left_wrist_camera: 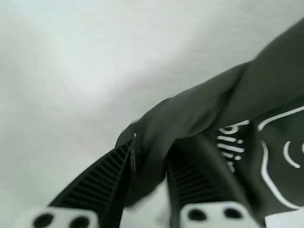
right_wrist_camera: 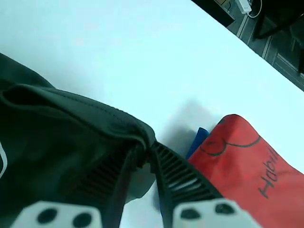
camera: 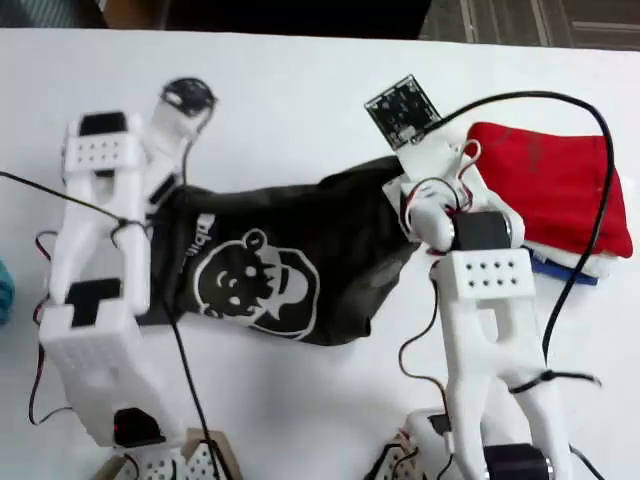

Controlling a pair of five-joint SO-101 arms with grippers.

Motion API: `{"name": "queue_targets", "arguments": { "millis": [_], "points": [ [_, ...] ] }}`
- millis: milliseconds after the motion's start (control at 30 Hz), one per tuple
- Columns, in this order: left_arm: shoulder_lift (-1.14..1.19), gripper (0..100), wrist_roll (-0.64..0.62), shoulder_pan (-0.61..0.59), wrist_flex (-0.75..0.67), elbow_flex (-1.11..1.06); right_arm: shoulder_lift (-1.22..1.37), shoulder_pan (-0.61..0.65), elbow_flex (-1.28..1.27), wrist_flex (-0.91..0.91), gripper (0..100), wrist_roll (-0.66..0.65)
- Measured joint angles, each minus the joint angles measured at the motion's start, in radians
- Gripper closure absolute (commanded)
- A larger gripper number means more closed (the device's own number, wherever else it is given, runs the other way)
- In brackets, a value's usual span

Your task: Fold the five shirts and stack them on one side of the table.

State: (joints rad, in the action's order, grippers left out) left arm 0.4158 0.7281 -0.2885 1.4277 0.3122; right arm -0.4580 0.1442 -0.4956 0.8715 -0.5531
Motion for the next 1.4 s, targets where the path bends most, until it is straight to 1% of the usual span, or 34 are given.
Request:
{"name": "queue_targets", "arguments": {
  "millis": [67,200,300,400,500,633,767,933,1100,1267,1400],
  "points": [
    [0.049,71,0.0,-0.037,0.084,0.14,0.002,-0.002,0.0,-0.009,97.8,0.0],
    [0.124,74,0.017,-0.118,0.183,0.354,0.005,0.0,0.0,-0.026,97.8,0.0],
    [0.186,77,0.075,-0.135,0.265,0.393,0.009,0.0,0.0,-0.058,97.8,0.0],
    [0.245,78,0.091,-0.127,0.299,0.393,0.011,0.0,0.0,-0.077,97.8,0.0],
    [0.292,78,0.095,-0.115,0.296,0.393,0.012,0.003,0.0,-0.078,97.8,0.0],
    [0.324,78,0.049,-0.054,0.235,0.393,0.012,0.006,0.0,-0.078,97.8,0.0],
    [0.327,78,-0.035,0.002,0.115,0.394,0.012,0.006,0.0,-0.078,97.8,0.0],
    [0.333,78,-0.155,0.031,0.026,0.394,0.012,0.005,0.0,-0.078,97.8,0.0],
    [0.333,78,-0.235,0.025,0.012,0.394,0.012,0.006,0.0,-0.08,97.8,0.0],
    [0.397,78,-0.247,0.026,0.012,0.394,0.012,0.006,0.0,-0.091,97.8,0.0],
    [0.454,79,-0.255,-0.002,0.012,0.394,0.012,0.006,0.0,-0.091,97.8,0.0]
  ]
}}
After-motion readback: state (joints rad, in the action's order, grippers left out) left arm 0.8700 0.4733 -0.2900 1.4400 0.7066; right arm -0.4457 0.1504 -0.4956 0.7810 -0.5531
